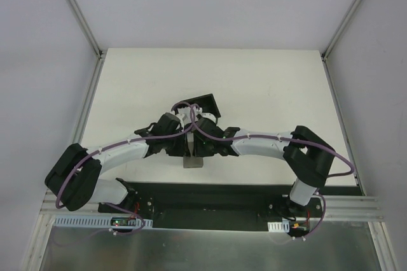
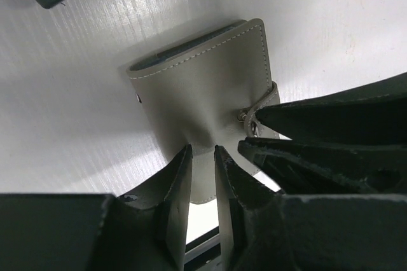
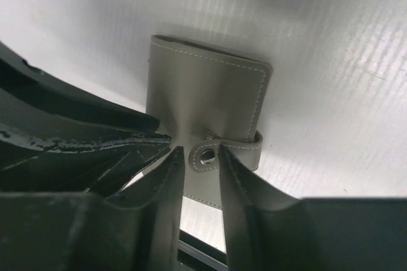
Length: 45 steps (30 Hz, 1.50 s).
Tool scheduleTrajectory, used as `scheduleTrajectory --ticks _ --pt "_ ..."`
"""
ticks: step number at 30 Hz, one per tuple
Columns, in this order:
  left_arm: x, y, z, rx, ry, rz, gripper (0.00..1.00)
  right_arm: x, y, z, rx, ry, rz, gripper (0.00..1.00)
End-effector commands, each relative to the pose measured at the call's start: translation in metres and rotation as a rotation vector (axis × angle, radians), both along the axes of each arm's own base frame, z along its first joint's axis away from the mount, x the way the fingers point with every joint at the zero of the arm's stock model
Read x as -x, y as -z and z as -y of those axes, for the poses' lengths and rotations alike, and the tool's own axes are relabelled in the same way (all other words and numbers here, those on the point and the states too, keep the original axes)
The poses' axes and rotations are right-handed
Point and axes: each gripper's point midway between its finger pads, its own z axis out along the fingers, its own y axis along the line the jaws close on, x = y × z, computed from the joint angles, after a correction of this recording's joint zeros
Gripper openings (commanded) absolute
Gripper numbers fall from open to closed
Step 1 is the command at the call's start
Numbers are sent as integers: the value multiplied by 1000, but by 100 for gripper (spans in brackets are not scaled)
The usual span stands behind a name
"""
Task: Put the credit cards into the card holder
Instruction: Close the card holder at the center of the board.
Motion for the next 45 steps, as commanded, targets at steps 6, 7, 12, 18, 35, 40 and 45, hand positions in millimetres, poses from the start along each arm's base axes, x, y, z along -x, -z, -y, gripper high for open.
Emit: scheduleTrajectory --ticks 6,7,12,18,35,40,45 --pt "7 3 -2 0 6 5 21 -2 -41 -17 -156 -33 50 45" --pt "6 2 -3 -1 4 8 21 -3 -46 -15 -165 -26 60 46" --pt "6 2 -3 -3 8 13 24 -6 -45 6 -144 30 100 41" --pt "2 -6 1 11 37 43 31 -2 -35 24 -133 80 85 32" --pt "7 3 -2 -14 81 31 47 -11 -35 23 -203 109 55 17" --pt "10 12 -4 -37 96 5 45 -11 -28 21 -198 106 33 17" --pt "12 18 -5 -51 102 -12 44 -12 -24 22 -197 117 24 17"
